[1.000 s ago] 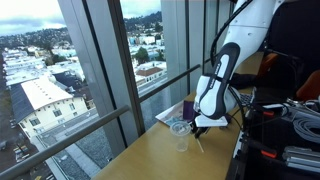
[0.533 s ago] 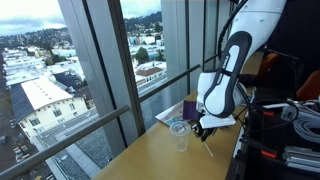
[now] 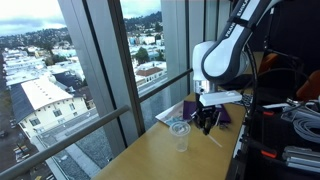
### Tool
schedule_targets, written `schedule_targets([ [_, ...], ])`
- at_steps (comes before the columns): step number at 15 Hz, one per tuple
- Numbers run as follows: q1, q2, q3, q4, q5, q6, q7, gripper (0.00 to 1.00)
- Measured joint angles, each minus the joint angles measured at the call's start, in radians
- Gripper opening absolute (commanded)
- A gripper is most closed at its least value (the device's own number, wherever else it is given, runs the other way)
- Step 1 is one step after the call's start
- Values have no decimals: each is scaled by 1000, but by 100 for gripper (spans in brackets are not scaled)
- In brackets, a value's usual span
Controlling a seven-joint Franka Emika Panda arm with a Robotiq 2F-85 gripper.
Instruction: Put the straw into the cup
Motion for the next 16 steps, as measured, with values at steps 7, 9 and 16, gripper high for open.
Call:
schedule_targets([
  [7,-126,-132,102,26,142,-254,-193,2],
  [9,-176,-116,102,47,208,-316,-296,2],
  [16,-288,-2,100,151,341,-521,-560,2],
])
